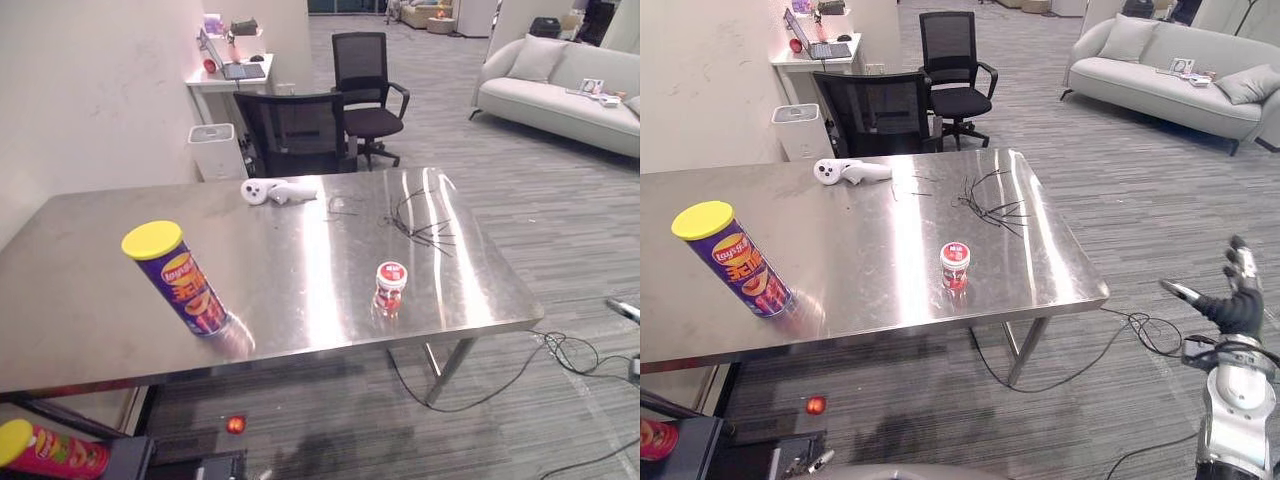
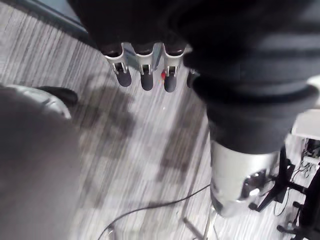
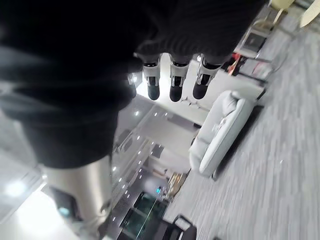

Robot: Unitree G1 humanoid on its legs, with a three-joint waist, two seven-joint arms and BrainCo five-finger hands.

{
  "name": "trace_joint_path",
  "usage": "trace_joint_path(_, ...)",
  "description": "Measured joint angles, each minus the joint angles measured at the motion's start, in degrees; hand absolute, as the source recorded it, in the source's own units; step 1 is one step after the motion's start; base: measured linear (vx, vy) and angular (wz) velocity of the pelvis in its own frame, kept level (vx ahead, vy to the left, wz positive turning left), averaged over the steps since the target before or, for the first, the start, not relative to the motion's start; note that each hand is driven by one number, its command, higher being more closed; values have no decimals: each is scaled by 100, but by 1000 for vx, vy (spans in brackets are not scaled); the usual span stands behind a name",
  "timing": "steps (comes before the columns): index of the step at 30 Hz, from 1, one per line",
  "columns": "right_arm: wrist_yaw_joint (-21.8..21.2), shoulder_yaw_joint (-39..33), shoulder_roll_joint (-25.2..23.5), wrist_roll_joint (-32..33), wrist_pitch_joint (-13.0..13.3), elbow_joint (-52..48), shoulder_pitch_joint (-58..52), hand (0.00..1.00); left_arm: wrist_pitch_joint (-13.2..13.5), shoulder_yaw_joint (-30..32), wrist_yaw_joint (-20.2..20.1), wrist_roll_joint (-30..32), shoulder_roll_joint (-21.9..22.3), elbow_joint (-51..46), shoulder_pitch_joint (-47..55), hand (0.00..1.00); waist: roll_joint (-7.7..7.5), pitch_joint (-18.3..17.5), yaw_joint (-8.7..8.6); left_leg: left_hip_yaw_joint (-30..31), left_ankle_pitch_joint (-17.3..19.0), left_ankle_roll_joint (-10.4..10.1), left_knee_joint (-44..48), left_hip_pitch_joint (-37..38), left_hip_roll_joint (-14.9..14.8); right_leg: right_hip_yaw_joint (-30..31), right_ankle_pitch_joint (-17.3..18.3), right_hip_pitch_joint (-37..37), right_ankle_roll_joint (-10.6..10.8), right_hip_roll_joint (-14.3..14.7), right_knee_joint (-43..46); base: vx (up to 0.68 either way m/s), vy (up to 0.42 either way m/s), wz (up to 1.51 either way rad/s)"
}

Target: Put the gum and the chips on the shelf.

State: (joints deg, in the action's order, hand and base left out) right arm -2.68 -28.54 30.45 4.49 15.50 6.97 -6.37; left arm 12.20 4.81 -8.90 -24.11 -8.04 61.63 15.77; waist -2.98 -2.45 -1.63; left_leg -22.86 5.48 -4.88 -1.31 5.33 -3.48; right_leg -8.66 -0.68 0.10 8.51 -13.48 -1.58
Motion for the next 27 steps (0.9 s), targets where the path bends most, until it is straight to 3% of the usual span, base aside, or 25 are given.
trace_joint_path(4,-386,325,129,76,124,-251,-2,0,-3,-126,-41,41,-17,8,13,0,60,41,1,16,108,-6,171,-36,-25,45,0,0,1,-6,2,-15,-30,-9)
trace_joint_path(14,-925,1179,207,595,124,-688,-56,0,-7,-215,50,98,-1,173,-30,0,157,201,0,293,113,-9,244,-132,-40,-76,0,-9,9,-4,-9,-20,-27,4)
trace_joint_path(18,-1044,1507,246,942,124,-690,14,0,-24,-207,92,286,-7,191,-43,0,158,305,5,308,113,-9,257,-152,-44,-92,-4,-9,15,-1,-12,-3,-3,1)
trace_joint_path(27,-1016,2009,183,950,108,-641,251,0,-42,-211,142,359,-31,219,-200,0,178,572,9,651,109,-4,347,-325,-63,-303,-18,11,35,3,-15,-3,-13,10)
